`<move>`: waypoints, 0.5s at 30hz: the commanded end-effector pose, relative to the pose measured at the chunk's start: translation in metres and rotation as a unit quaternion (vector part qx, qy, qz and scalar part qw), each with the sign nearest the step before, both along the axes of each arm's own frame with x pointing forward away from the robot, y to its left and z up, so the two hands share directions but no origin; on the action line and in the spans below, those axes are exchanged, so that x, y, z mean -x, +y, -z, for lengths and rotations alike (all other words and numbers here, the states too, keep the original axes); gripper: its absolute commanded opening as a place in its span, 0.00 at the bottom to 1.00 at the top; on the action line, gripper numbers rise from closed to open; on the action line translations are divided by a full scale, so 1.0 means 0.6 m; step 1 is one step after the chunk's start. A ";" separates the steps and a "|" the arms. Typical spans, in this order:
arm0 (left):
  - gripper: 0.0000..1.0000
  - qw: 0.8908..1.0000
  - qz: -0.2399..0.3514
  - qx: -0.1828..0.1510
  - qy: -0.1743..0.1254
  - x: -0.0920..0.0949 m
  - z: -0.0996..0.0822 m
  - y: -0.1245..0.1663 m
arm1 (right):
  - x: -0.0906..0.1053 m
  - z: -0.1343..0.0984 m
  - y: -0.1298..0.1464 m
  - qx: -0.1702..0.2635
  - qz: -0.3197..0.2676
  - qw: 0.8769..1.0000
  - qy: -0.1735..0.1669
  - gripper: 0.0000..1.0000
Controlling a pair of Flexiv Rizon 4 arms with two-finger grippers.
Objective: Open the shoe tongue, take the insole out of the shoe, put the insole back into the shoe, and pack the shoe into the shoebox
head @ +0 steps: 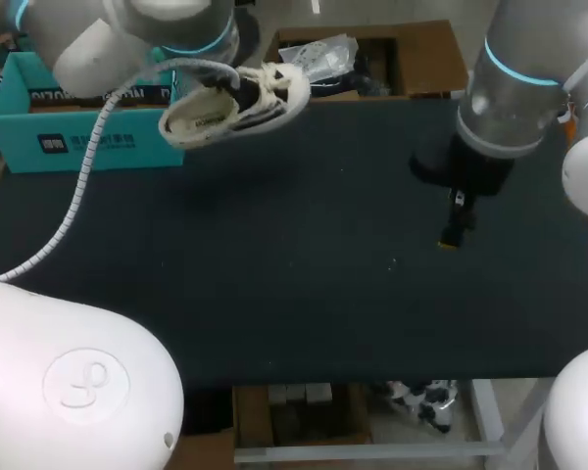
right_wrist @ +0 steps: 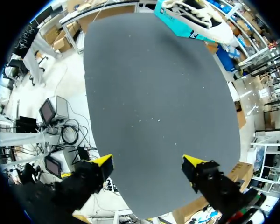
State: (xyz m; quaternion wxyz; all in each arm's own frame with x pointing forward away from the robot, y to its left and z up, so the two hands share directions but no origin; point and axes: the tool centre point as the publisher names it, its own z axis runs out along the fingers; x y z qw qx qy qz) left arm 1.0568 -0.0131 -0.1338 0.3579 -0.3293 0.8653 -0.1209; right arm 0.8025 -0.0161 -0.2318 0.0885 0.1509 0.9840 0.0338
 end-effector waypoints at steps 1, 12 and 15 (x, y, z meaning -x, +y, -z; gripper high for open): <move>0.00 0.998 0.047 0.034 -0.006 -0.064 -0.063 0.114 | -0.001 -0.001 0.000 0.000 0.000 1.000 0.002 1.00; 0.00 0.995 0.095 0.012 -0.015 -0.237 -0.099 0.295 | -0.014 -0.006 0.024 0.030 -0.051 0.998 0.020 1.00; 0.00 0.995 0.097 0.011 -0.007 -0.268 -0.087 0.341 | -0.020 -0.015 0.029 0.076 -0.088 0.993 0.033 1.00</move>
